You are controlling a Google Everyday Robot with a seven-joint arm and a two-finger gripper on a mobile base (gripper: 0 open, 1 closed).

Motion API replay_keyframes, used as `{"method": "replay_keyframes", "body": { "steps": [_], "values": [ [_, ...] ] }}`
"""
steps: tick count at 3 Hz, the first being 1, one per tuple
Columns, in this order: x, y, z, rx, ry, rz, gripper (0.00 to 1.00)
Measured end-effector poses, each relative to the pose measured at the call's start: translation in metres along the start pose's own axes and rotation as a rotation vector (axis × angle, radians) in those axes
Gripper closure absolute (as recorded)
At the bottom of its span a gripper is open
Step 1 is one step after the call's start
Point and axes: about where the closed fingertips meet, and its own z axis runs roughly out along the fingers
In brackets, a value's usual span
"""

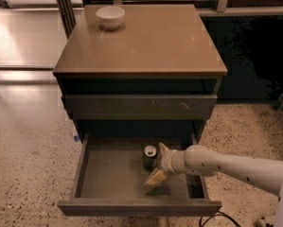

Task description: Pick green can from middle drawer and place on counter

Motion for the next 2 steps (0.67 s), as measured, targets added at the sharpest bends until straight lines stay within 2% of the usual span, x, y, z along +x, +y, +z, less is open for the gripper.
{"method": "replay_keyframes", "body": {
  "steps": [1, 2],
  "values": [
    [0.001, -0.001, 0.016, -0.019, -0.032, 0.015, 0.00],
    [-0.009, -0.006, 0.046, -0.028, -0.078, 0.024, 0.00]
  ]
}}
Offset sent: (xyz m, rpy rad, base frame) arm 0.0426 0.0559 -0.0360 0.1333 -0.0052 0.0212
